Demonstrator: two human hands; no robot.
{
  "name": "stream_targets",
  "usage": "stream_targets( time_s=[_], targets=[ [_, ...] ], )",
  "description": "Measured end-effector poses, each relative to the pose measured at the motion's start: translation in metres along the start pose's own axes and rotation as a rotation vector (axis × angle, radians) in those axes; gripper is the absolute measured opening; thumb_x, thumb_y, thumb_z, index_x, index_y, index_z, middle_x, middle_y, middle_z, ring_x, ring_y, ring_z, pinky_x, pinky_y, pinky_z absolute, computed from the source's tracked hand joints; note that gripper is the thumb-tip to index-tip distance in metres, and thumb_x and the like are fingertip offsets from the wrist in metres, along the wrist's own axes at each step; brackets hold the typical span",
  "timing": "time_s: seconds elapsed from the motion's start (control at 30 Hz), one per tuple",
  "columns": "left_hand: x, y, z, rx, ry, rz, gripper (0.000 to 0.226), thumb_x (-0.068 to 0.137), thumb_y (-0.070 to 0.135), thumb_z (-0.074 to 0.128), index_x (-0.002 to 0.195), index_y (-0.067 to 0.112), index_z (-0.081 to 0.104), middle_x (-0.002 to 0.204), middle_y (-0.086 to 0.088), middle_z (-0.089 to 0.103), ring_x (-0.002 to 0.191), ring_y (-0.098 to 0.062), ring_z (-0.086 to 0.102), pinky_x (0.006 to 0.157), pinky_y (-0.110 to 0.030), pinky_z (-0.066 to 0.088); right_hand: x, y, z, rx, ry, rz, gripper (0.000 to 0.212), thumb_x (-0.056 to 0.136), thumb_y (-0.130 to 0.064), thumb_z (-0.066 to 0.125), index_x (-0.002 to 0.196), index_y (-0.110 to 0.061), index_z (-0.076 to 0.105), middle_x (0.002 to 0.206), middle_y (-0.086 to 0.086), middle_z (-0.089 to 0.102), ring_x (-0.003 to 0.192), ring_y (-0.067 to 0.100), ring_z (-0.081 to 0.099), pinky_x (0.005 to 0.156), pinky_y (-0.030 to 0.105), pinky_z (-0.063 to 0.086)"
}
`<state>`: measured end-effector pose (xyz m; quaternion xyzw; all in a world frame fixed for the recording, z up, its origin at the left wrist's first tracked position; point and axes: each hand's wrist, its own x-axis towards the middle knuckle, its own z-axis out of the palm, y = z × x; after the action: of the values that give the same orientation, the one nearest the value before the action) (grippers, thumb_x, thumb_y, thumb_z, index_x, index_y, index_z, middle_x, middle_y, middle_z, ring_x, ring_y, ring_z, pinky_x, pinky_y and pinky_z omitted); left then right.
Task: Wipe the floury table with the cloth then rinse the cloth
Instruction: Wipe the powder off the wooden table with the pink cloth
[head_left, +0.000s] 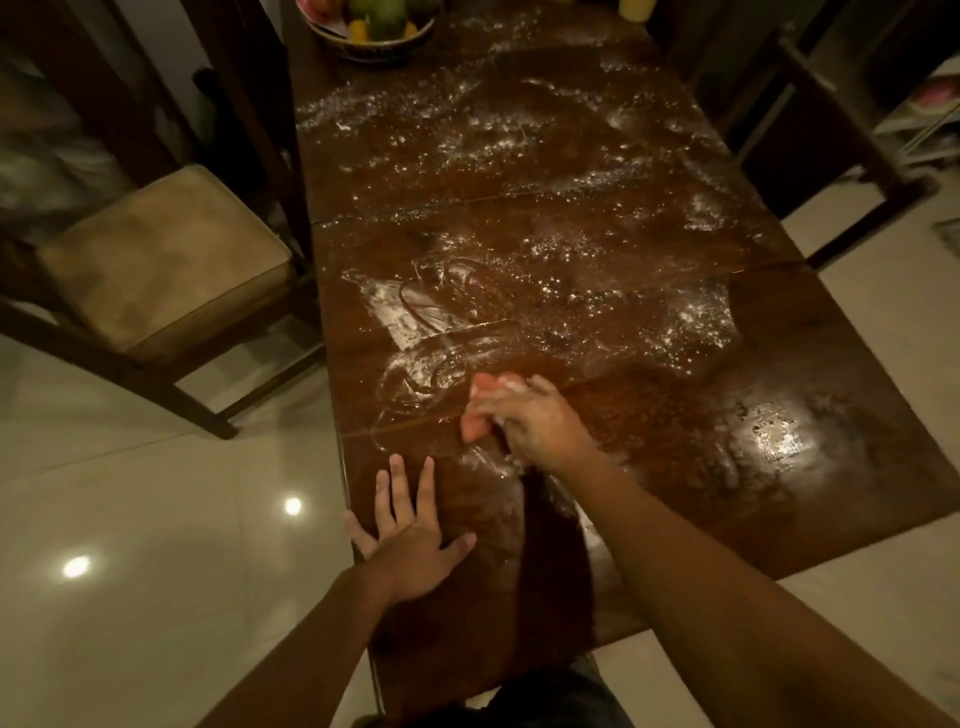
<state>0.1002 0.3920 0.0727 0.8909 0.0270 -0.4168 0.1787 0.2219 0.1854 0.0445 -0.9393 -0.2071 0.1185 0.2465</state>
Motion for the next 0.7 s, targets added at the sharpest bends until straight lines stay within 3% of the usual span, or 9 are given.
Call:
stream_targets(
  time_s=[0.13,0.23,0.33,0.4,0.47,0.57,0.6,0.63,0.7],
  targets=[
    [0.002,-0.001,-0.001,-0.008,-0.018,0.032,0.104,0.086,0.076,0.039,0.142,0.034,-0.039,0.124,0.001,-0.067,0.136,-0.027,-0.044,0.105,-0.071,-0.014,0.020,-0.024,-0.003,0.027,0.300,0.450,0.044,0.100,-0.009,0.047,0.131,-0.037,0.061,0.149,-0.002,0.051,0.147,0.028,0.034,0.123,0.052,0.021],
    [0.005,0.002,-0.003,0.010,-0.006,0.017,0.105,0.088,0.071,0.042,0.143,0.034,-0.039,0.129,-0.001,-0.065,0.137,-0.027,-0.044,0.107,-0.071,-0.013,0.036,-0.060,0.020,0.032,0.284,0.270,0.045,0.098,-0.006,0.044,0.130,-0.031,0.062,0.152,-0.001,0.048,0.150,0.031,0.026,0.122,0.052,-0.001],
    [0.005,0.000,-0.001,0.006,-0.032,0.035,0.105,0.088,0.070,0.044,0.143,0.033,-0.039,0.131,-0.002,-0.064,0.133,-0.026,-0.048,0.106,-0.071,-0.015,0.034,-0.060,0.036,0.040,-0.043,-0.161,0.041,0.099,-0.008,0.046,0.126,-0.033,0.065,0.155,-0.001,0.045,0.151,0.028,0.025,0.123,0.054,0.007],
    [0.005,-0.003,0.000,0.012,-0.047,0.049,0.105,0.088,0.072,0.042,0.143,0.033,-0.038,0.130,-0.002,-0.065,0.131,-0.026,-0.050,0.105,-0.072,-0.015,0.035,-0.044,0.028,0.044,-0.248,-0.310,0.039,0.100,-0.014,0.045,0.127,-0.032,0.067,0.153,-0.007,0.047,0.151,0.024,0.026,0.123,0.054,0.011],
    [0.005,-0.004,-0.001,0.018,-0.058,0.051,0.104,0.088,0.073,0.041,0.143,0.034,-0.038,0.129,-0.002,-0.066,0.131,-0.027,-0.050,0.105,-0.072,-0.015,0.040,-0.027,0.016,0.043,-0.252,-0.287,0.039,0.097,-0.009,0.049,0.117,-0.032,0.073,0.143,-0.012,0.057,0.149,0.018,0.031,0.121,0.057,0.019],
    [0.005,-0.004,-0.003,0.020,-0.049,0.038,0.103,0.088,0.071,0.042,0.142,0.036,-0.039,0.129,-0.002,-0.066,0.132,-0.027,-0.049,0.105,-0.071,-0.015,0.047,-0.036,0.013,0.238,0.036,0.062,0.040,0.094,-0.001,0.055,0.109,-0.030,0.076,0.135,-0.008,0.064,0.142,0.016,0.040,0.117,0.053,0.029],
    [0.005,-0.004,-0.004,0.026,-0.051,0.035,0.103,0.089,0.071,0.042,0.142,0.036,-0.039,0.129,-0.002,-0.066,0.133,-0.028,-0.048,0.105,-0.071,-0.015,0.050,-0.053,0.018,0.251,0.143,0.182,0.036,0.096,-0.005,0.056,0.114,-0.032,0.074,0.137,-0.008,0.062,0.142,0.017,0.040,0.124,0.049,0.008],
    [0.006,-0.004,-0.004,0.033,-0.059,0.031,0.103,0.089,0.071,0.041,0.142,0.035,-0.039,0.130,-0.003,-0.065,0.133,-0.028,-0.048,0.105,-0.071,-0.015,0.053,-0.074,0.024,0.218,0.194,0.259,0.035,0.098,-0.010,0.055,0.118,-0.033,0.071,0.141,-0.008,0.059,0.144,0.017,0.036,0.112,0.031,0.003],
    [0.007,-0.003,-0.004,0.061,-0.084,0.010,0.101,0.089,0.072,0.039,0.143,0.034,-0.037,0.134,-0.005,-0.062,0.134,-0.029,-0.047,0.105,-0.072,-0.014,0.062,-0.104,0.041,0.129,0.139,0.142,0.040,0.096,-0.009,0.047,0.119,-0.035,0.068,0.148,-0.006,0.053,0.148,0.023,0.030,0.124,0.050,0.010]
  ],
)
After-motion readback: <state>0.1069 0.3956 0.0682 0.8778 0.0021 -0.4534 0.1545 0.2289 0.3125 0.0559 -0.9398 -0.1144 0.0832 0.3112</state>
